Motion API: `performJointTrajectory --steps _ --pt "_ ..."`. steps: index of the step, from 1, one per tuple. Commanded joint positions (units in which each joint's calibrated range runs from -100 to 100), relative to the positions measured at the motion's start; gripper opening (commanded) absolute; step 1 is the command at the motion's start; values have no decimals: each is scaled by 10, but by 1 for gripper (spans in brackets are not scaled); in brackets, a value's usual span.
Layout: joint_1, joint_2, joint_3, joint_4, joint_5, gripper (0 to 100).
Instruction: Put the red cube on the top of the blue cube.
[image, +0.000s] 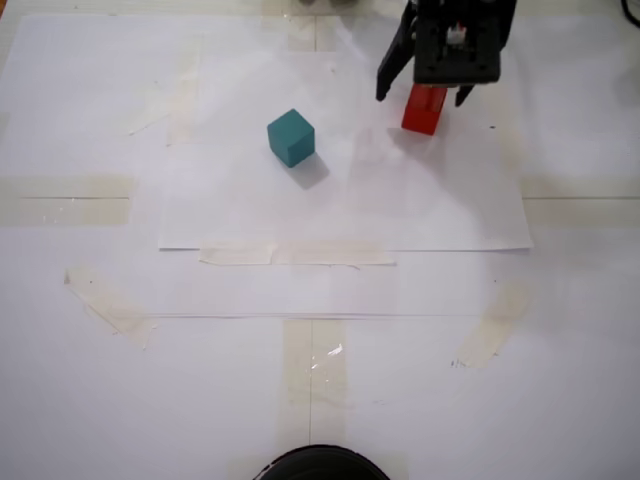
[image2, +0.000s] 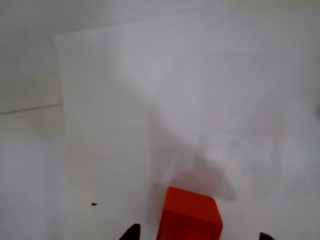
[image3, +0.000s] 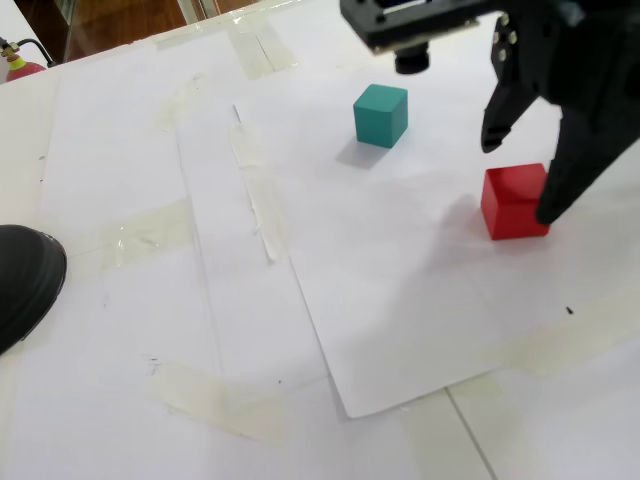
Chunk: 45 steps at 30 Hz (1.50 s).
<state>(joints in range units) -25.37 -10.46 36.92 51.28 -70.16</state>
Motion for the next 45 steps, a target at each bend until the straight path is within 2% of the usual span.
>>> performJointTrajectory --steps 1,8,26,37,45 --pt "5 7 0 -17 -15 33" --pt "4 21 28 -59 -17 32" --pt "-3 48 33 -88 -21 30" --pt "-7 50 41 -88 -19 18" --pt "-15 41 42 -66 -18 18"
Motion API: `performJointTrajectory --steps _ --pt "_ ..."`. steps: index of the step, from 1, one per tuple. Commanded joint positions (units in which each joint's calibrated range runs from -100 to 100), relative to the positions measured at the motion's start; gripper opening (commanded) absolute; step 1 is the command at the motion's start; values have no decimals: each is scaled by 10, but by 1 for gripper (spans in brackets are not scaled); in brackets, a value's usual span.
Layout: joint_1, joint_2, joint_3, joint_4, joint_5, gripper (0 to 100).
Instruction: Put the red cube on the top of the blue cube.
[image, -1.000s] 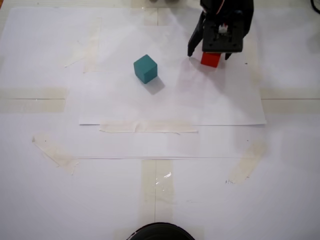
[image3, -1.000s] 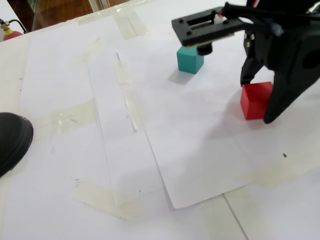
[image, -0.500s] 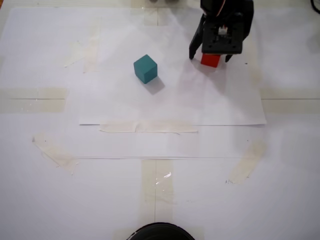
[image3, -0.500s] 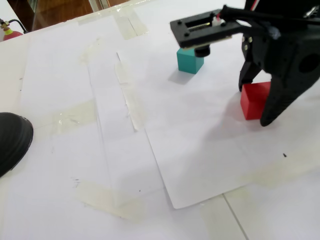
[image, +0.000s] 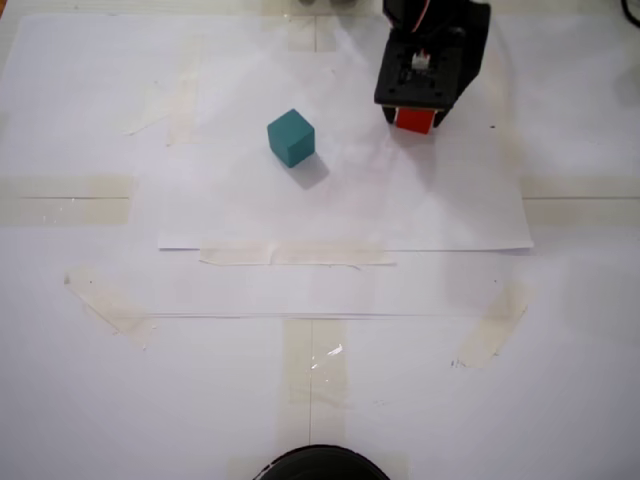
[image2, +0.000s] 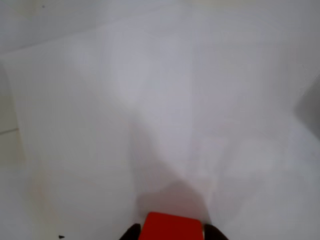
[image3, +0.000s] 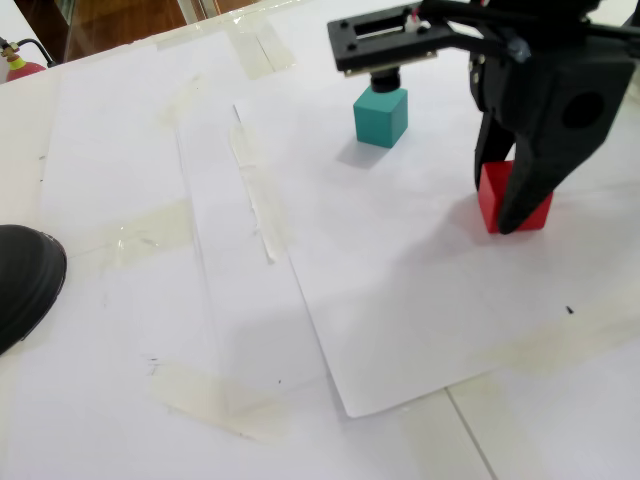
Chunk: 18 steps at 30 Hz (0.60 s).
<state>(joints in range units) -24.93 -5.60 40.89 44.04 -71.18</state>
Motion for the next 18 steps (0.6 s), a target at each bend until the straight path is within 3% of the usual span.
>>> performJointTrajectory --steps 1,18 --pt "-22 -9 2 9 -8 18" --pt "-30 -33 36 21 -10 17"
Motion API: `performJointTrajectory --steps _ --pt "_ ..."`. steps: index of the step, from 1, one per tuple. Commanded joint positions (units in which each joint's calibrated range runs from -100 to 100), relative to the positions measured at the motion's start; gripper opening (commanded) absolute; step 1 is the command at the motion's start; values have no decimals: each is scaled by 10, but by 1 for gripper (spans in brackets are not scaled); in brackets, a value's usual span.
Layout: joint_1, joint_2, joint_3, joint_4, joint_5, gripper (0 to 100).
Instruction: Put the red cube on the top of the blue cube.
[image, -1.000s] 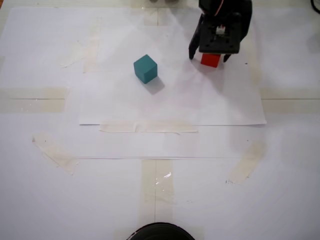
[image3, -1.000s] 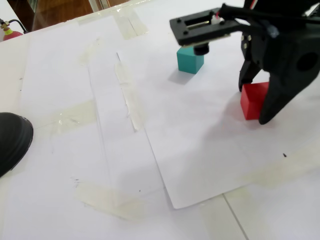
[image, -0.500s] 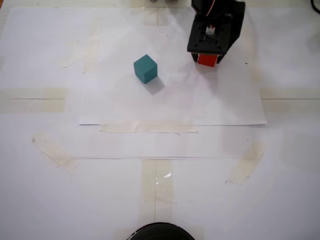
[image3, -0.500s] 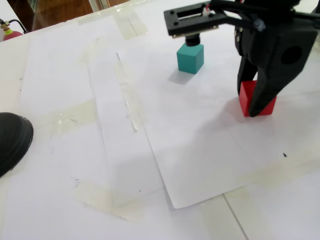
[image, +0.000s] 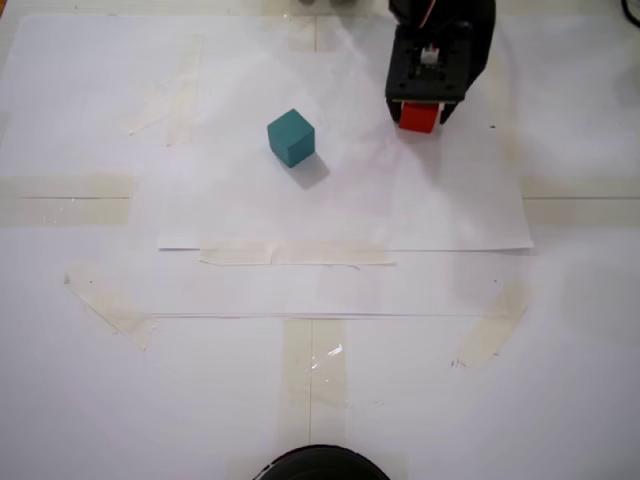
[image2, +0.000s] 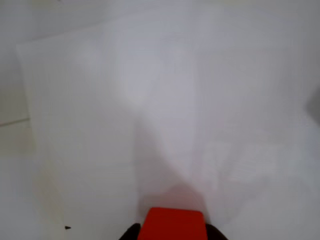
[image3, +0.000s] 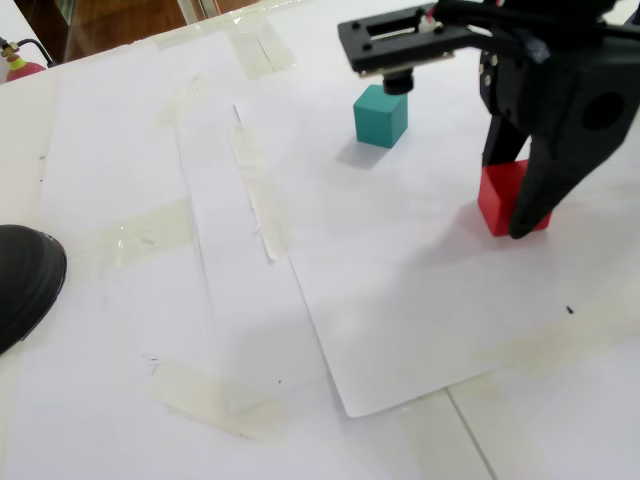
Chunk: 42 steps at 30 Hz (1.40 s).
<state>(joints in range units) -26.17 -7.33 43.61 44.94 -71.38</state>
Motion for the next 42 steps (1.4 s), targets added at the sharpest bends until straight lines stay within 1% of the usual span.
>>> performJointTrajectory --steps 1,7,12,20,23,26,42 --pt "-18 -16 9 16 -8 16" --pt "-18 -16 10 35 2 14" --pt "-11 -26 4 54 23 11" --pt "22 -48 -77 174 82 11" --pt "33 -57 -93 198 96 10" --pt "56 -61 -121 233 125 10" --pt "148 -75 -192 290 235 8"
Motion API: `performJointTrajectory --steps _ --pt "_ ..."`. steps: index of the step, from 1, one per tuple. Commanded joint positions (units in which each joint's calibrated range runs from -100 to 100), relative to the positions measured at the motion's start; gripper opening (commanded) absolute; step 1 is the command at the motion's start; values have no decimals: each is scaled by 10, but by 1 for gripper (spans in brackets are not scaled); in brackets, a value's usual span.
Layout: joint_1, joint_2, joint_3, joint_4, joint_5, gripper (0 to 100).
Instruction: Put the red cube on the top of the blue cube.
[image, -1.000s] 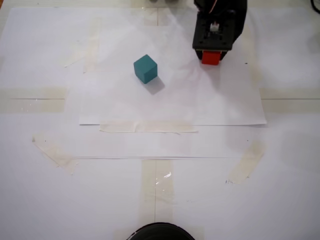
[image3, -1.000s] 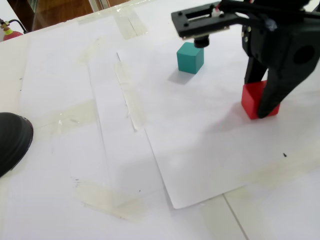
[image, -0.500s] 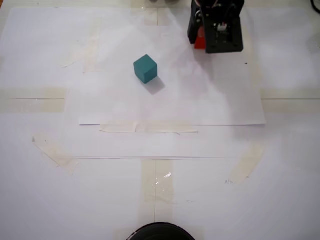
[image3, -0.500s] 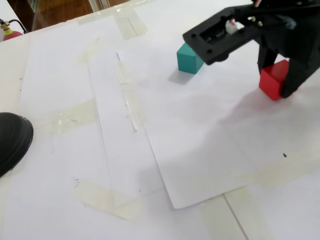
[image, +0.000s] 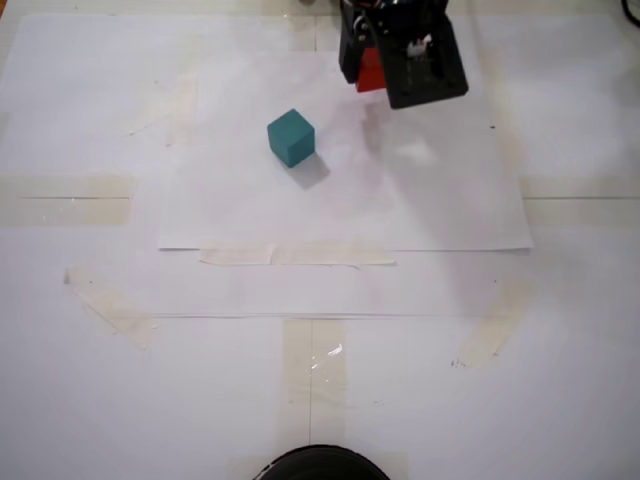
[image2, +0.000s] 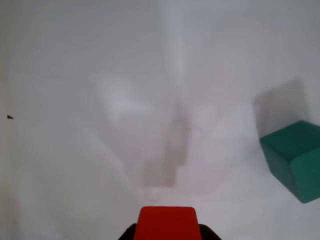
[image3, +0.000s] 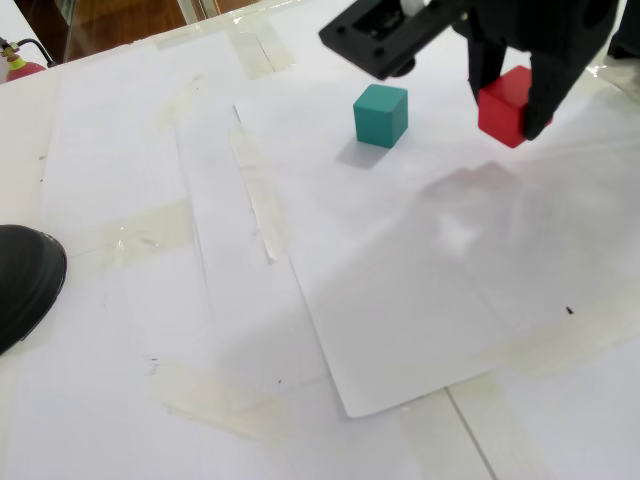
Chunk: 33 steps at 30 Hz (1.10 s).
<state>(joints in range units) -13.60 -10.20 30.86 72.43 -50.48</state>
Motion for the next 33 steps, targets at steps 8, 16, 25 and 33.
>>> performJointTrajectory --steps 8,16,25,33 --pt "50 -46 -110 37 55 7" --pt "65 -47 -144 54 67 7" --pt "81 -42 -173 55 77 7" --pt "111 -18 -191 48 96 7"
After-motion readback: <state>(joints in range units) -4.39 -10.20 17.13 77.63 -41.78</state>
